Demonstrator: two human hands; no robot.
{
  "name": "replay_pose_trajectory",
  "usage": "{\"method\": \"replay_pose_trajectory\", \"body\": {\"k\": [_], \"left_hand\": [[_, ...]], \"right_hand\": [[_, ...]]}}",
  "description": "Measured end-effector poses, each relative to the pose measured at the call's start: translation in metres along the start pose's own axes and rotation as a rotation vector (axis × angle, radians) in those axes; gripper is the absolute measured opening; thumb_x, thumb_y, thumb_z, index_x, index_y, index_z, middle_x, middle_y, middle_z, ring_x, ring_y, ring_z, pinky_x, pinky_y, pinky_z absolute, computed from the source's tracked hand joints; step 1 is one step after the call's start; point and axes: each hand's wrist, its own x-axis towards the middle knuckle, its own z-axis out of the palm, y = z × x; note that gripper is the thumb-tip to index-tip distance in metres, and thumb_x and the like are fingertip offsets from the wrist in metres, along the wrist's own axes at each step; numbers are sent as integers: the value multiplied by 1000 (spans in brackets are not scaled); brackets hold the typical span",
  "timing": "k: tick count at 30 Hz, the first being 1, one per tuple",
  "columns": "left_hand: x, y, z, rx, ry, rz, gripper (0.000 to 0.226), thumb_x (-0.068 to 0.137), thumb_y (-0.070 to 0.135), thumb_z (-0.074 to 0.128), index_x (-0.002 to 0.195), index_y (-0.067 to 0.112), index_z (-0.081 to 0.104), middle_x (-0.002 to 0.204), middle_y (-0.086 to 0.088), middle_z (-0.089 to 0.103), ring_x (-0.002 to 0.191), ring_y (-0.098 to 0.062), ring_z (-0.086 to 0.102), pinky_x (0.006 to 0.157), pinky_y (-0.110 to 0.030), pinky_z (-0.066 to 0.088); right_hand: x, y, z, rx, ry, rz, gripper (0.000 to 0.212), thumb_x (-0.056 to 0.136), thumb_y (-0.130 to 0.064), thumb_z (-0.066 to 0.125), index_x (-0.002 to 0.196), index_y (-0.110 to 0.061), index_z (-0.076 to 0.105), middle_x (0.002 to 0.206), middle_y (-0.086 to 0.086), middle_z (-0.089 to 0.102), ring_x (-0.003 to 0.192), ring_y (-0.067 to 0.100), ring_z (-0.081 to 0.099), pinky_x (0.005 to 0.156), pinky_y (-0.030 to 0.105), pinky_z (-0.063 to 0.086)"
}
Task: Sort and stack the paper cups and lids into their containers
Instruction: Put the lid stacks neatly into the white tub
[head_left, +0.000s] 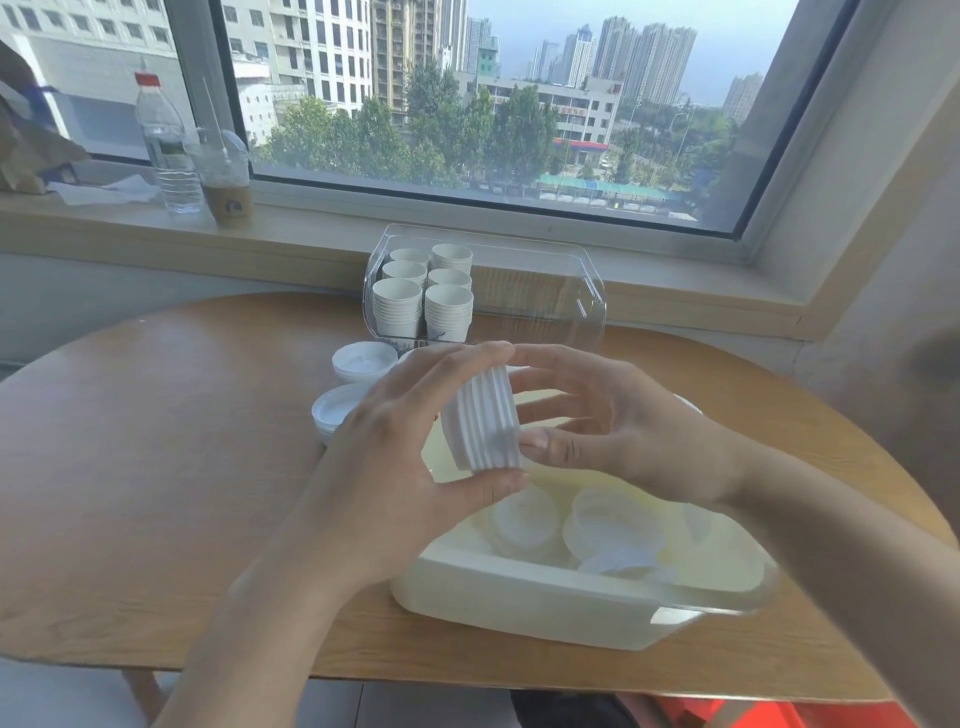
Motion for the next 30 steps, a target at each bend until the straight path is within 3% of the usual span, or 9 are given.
{"method": "replay_pose_trajectory", "body": {"k": [3, 6, 8, 10, 14, 17, 20, 25, 30], "left_hand": [[-2, -2, 2, 50, 21, -23, 80, 76, 63, 78, 147, 56, 43, 144, 37, 46, 134, 2, 49, 101, -21, 41], [-3, -5, 3, 59, 27, -37, 80, 76, 64, 78, 147, 59, 41, 144, 38, 45, 133, 3, 48, 100, -20, 38], [-3, -5, 5, 65, 22, -33, 79, 77, 65, 76, 147, 61, 40, 145, 37, 45, 133, 6, 47, 98, -19, 38], [-4, -5, 5, 67, 18, -31, 79, 77, 67, 75, 147, 62, 39, 144, 37, 46, 132, 8, 46, 97, -19, 38], [-3, -5, 3, 50, 9, -31, 79, 77, 66, 75, 148, 60, 40, 144, 37, 46, 133, 7, 46, 98, -21, 40], [-3, -4, 3, 50, 10, -36, 79, 77, 68, 74, 148, 60, 40, 143, 39, 46, 129, 13, 45, 95, -18, 39], [-4, -3, 2, 49, 10, -46, 79, 76, 69, 74, 147, 60, 41, 141, 40, 45, 128, 16, 44, 94, -20, 41], [-5, -1, 2, 56, 4, -63, 79, 75, 69, 74, 146, 62, 40, 140, 43, 44, 127, 21, 40, 94, -18, 37], [-5, 1, 1, 72, 0, -78, 79, 74, 72, 74, 145, 63, 39, 138, 46, 43, 122, 26, 40, 92, -17, 35]], "right_hand": [[1, 4, -10, -167, 6, 61, 72, 85, -43, 80, 150, -34, 51, 141, -11, 64, 126, 7, 65, 106, 39, 55], [-1, 12, -22, -650, -48, 154, 69, 85, -55, 79, 148, -42, 51, 137, -24, 60, 116, -11, 59, 104, 25, 51], [-2, 19, -27, -985, -201, 245, 61, 91, -57, 73, 146, -48, 50, 135, -27, 58, 113, -10, 54, 105, 24, 45], [-3, 26, -28, -1143, -339, 335, 50, 97, -53, 67, 144, -49, 50, 135, -24, 57, 119, 1, 54, 105, 29, 41], [-1, 36, -24, -1137, -416, 439, 40, 102, -39, 63, 141, -44, 57, 130, -20, 62, 108, 4, 50, 98, 27, 43], [1, 41, -24, -1139, -404, 429, 35, 102, -35, 63, 137, -43, 60, 117, -21, 63, 101, 4, 45, 88, 26, 40], [1, 43, -25, -1181, -384, 391, 24, 100, -36, 63, 123, -42, 66, 104, -21, 59, 99, 7, 46, 90, 29, 44], [-1, 40, -33, -1177, -129, 205, 9, 100, -40, 63, 103, -38, 71, 91, -22, 61, 87, 4, 53, 81, 28, 44], [-1, 30, -33, -718, 246, 54, 9, 99, -37, 68, 95, -34, 76, 86, -18, 72, 83, 5, 66, 75, 22, 49]]}}
